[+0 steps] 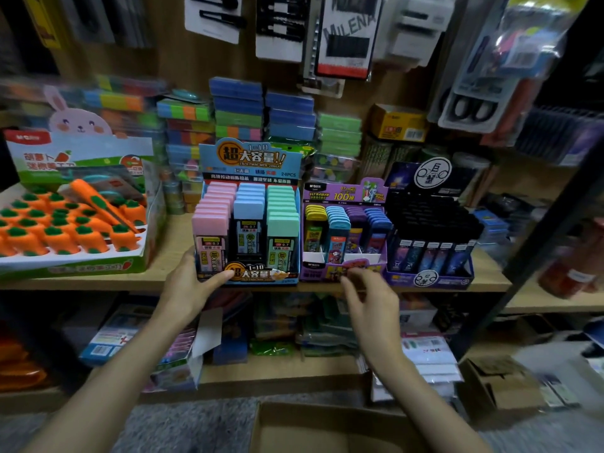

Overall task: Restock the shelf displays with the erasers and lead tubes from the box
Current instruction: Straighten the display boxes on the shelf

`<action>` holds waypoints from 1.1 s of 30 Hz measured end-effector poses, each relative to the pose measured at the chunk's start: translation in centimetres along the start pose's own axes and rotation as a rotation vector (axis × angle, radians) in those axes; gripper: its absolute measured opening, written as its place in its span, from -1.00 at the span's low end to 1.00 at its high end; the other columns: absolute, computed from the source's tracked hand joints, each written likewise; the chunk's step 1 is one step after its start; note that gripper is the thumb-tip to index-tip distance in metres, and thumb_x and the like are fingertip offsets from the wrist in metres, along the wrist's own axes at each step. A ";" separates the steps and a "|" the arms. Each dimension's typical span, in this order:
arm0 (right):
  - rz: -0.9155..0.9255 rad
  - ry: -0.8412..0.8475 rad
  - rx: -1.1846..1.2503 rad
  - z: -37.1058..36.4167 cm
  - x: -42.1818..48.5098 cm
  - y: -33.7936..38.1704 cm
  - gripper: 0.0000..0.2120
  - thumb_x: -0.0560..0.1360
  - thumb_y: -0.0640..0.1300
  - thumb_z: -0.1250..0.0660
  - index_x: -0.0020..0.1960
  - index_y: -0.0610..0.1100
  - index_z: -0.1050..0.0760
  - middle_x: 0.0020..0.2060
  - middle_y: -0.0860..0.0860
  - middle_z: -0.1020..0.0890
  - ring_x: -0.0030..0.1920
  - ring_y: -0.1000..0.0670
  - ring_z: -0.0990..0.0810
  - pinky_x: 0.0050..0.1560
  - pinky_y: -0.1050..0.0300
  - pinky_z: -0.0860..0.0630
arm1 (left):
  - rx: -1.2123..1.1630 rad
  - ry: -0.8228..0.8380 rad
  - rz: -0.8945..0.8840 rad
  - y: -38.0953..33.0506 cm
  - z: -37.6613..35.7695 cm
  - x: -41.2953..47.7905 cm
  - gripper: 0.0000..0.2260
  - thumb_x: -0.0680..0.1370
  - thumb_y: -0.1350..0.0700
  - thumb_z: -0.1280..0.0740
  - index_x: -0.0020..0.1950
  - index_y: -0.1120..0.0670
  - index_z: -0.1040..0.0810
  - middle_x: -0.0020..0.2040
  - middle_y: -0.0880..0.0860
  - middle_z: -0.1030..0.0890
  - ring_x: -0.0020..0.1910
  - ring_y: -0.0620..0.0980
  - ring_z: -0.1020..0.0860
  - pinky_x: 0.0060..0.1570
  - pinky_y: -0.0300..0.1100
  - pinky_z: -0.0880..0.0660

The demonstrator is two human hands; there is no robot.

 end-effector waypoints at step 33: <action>0.390 0.058 -0.443 3.6 6.5 0.5 -0.61 0.47 -0.34 -0.32 0.27 -0.42 -0.42 0.22 -0.29 -0.52 0.23 -0.25 -0.52 0.27 -0.06 -0.43 | 0.387 -0.008 -0.607 -18.9 -5.1 -6.1 -0.57 0.56 0.18 -0.27 0.42 0.20 -0.34 0.41 0.11 -0.38 0.40 0.04 -0.33 0.38 -0.14 -0.17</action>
Point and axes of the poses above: each hand's wrist, its own x-axis towards the middle knuckle, its own z-axis out of the back of the hand, y = z × x, the point moved 9 cm from there along x, towards the middle knuckle
